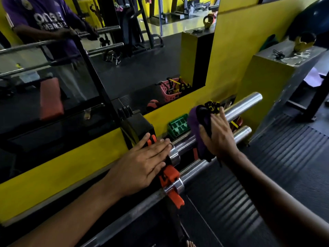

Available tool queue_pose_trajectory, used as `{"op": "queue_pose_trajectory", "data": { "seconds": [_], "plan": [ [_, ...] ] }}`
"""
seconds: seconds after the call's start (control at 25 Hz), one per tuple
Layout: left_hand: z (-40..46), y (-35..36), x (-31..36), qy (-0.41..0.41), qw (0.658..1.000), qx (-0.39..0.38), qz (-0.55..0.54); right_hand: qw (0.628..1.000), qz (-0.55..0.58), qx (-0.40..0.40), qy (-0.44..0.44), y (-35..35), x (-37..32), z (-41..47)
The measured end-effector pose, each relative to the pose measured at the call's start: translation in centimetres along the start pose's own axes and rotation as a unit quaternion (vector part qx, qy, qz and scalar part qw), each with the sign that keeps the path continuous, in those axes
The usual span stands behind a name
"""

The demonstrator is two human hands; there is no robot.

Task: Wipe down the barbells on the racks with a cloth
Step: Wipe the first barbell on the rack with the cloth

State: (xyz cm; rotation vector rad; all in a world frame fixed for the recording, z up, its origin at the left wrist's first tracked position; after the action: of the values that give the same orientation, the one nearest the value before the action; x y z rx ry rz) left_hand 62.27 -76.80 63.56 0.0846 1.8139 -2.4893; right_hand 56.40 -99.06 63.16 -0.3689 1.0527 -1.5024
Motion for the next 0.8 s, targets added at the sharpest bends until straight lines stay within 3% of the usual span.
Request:
{"op": "queue_pose_trajectory", "data": {
  "seconds": [0.08,0.16,0.32,0.44,0.52,0.64,0.72,0.8],
  "plan": [
    [-0.3,0.4,0.0,0.008,1.0,-0.021,0.005,0.997,0.023,-0.002,0.071,-0.6,2.0,0.6],
    [-0.5,0.6,-0.1,0.014,0.999,-0.028,0.013,0.994,0.024,-0.023,0.104,-0.2,-0.8,0.2],
    [-0.5,0.6,-0.4,0.004,1.0,-0.02,-0.012,0.998,0.062,-0.014,-0.014,1.4,-9.0,-2.3],
    [-0.4,0.5,-0.3,0.002,1.0,-0.019,-0.022,0.997,0.051,-0.028,-0.053,1.1,-5.9,-1.4],
    [-0.4,0.2,-0.2,0.006,1.0,-0.015,-0.025,0.999,0.022,-0.042,0.016,0.0,-0.8,0.3],
    [-0.3,0.2,-0.3,0.005,0.999,-0.006,-0.035,0.993,0.025,0.01,0.118,-1.7,4.0,1.6],
    [-0.3,0.1,-0.4,0.0,0.999,-0.004,-0.04,0.985,0.047,0.041,0.163,-1.0,2.3,0.3],
    [-0.2,-0.1,-0.3,-0.004,0.999,-0.001,-0.039,0.983,0.086,0.058,0.152,0.6,-2.9,-2.5]
  ]
}}
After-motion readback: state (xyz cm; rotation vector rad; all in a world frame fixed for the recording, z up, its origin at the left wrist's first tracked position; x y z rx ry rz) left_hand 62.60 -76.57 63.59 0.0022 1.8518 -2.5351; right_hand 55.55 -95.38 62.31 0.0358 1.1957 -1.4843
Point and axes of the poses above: each hand's wrist, its own z-axis towards the middle knuckle, its own y-axis out of the palm, x = y × z, the point moved 9 cm from there along z, towards the middle knuckle, and after that the axes turned 2 degrees about y, right-handed, at the moved point
